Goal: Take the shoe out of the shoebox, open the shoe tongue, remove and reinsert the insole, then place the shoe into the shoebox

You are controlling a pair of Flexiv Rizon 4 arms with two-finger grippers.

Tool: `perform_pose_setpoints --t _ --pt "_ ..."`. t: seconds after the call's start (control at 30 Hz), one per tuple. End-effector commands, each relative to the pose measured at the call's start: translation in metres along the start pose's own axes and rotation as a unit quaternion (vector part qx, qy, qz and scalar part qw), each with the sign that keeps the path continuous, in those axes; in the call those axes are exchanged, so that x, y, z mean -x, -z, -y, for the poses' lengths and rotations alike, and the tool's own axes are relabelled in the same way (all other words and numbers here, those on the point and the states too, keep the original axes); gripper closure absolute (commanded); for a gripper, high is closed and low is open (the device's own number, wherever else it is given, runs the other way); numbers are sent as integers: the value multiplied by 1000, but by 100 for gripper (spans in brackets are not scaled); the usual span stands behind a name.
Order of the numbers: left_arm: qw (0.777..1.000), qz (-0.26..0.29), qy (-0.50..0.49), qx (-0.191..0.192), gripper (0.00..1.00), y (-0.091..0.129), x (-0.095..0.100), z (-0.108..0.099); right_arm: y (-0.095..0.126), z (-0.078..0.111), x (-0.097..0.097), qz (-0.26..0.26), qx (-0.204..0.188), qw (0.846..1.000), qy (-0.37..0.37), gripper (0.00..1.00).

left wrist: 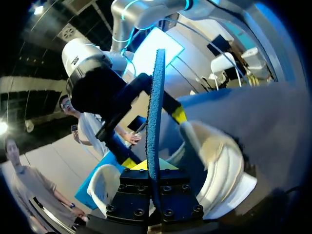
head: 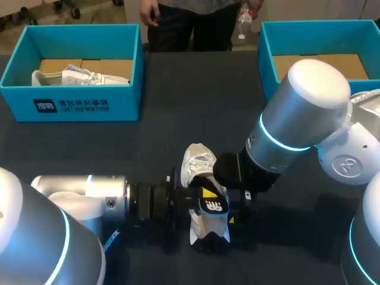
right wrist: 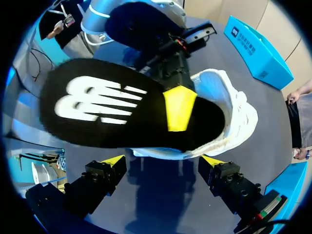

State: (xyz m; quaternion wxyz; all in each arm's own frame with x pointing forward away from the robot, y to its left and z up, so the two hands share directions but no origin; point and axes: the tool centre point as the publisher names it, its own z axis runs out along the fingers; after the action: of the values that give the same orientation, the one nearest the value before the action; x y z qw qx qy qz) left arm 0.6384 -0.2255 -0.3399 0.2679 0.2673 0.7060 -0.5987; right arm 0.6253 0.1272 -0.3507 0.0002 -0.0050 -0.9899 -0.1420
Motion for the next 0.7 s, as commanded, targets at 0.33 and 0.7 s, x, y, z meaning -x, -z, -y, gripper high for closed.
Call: perform_pose_setpoints --t 0.33,0.7 --pt "1000 12 -19 12 100 -10 0 -13 -1 0 -1 1 -1 1000 0 0" --pt "1000 16 4 15 69 1 10 15 -1 0 -1 1 -1 1000 0 0"
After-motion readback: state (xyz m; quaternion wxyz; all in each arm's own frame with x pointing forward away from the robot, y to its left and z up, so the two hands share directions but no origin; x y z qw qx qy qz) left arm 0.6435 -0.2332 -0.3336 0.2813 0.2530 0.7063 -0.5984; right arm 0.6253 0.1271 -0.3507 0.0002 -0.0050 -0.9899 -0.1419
